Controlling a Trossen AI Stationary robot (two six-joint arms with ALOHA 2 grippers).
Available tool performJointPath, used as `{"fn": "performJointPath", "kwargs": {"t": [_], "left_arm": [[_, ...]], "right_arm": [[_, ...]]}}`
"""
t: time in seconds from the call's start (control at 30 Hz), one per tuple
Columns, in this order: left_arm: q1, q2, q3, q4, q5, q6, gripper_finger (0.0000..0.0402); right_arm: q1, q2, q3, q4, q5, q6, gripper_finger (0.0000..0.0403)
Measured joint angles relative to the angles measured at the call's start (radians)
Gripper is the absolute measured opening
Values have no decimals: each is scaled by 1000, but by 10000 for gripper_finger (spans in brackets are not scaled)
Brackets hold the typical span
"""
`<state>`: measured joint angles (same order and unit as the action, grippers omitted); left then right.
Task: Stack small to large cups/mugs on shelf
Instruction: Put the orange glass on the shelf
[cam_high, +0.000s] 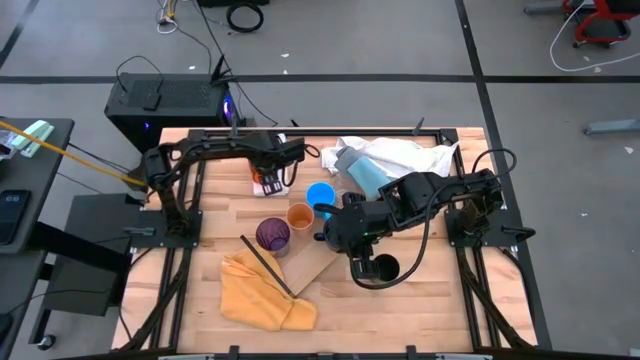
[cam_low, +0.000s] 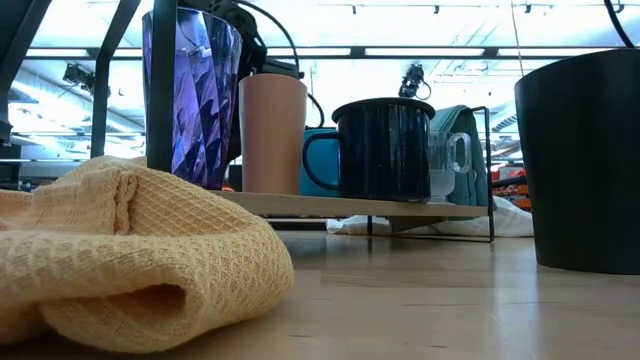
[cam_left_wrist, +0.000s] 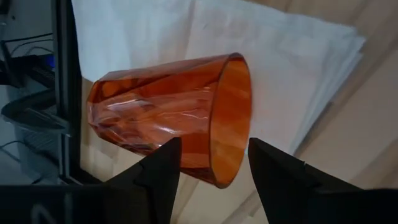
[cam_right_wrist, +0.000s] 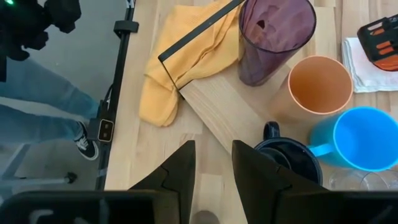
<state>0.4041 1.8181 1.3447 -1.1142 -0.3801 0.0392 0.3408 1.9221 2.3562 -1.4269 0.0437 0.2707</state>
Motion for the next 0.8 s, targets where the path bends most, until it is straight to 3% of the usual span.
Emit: {"fn": "performJointPath", "kwargs": {"t": [0.63,0.8], "left_arm": [[3,1,-59,123,-86,86,190],[4,2,-60,127,-102,116,165]], "right_arm": [[-5,0,0,13,0,1,113],[-5,0,0,12,0,1,113]]}}
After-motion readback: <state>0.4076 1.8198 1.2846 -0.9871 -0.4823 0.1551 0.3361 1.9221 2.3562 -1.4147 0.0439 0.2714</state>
